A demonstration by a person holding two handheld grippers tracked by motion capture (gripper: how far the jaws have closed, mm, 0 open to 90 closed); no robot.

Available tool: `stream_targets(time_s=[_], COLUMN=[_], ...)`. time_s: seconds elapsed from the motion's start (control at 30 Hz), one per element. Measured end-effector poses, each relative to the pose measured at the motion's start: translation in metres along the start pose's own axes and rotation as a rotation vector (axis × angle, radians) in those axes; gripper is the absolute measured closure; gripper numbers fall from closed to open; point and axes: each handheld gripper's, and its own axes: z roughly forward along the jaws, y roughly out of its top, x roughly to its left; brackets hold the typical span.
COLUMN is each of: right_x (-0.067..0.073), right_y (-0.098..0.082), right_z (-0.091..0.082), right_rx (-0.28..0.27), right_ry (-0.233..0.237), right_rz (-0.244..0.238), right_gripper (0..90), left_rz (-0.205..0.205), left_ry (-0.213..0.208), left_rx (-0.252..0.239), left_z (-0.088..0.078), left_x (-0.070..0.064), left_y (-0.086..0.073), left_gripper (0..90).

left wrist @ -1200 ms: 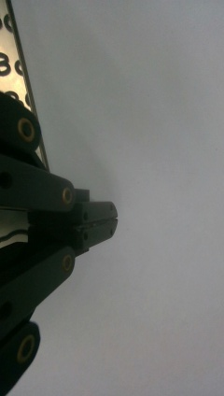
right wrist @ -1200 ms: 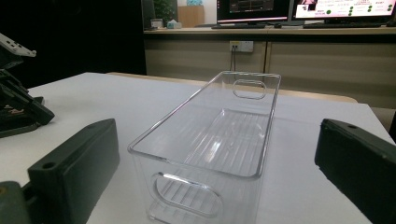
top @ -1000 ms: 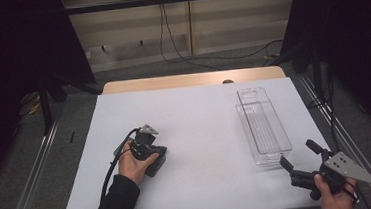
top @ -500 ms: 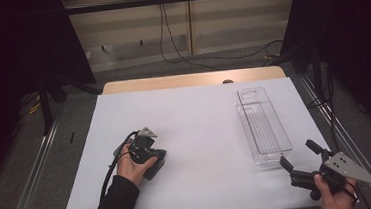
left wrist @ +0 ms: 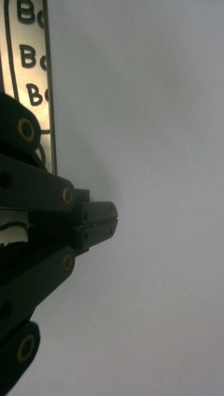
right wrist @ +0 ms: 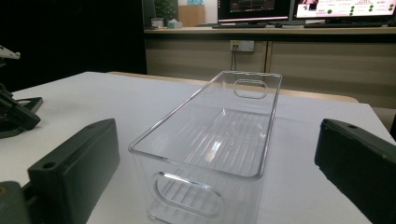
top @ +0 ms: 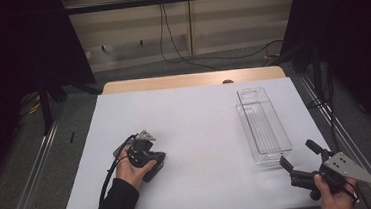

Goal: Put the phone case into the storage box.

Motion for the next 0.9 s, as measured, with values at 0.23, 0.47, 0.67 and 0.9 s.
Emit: stream_targets(time_s=[0.23, 0.47, 0.67, 0.9], right_x=[0.0, 0.0, 0.0, 0.0], right_y=[0.0, 0.0, 0.0, 0.0], right_z=[0.0, 0.0, 0.0, 0.0], right_rx=[0.0, 0.0, 0.003, 0.004], right_ry=[-0.001, -0.003, -0.002, -0.001], right_rz=[-0.001, -0.002, -0.002, -0.001], right_gripper=[0.0, 0.0, 0.0, 0.0], left_rz=[-0.001, 0.016, 0.017, 0.017], left_ry=[0.005, -0.025, -0.035, -0.038], left_rx=[0.007, 0.03, 0.023, 0.014], left_z=[-0.004, -0.013, -0.02, -0.025], left_x=[-0.005, -0.006, -0.006, -0.007], left_y=[-0.004, -0.012, -0.021, -0.028], left_gripper=[90.0, 90.0, 90.0, 90.0])
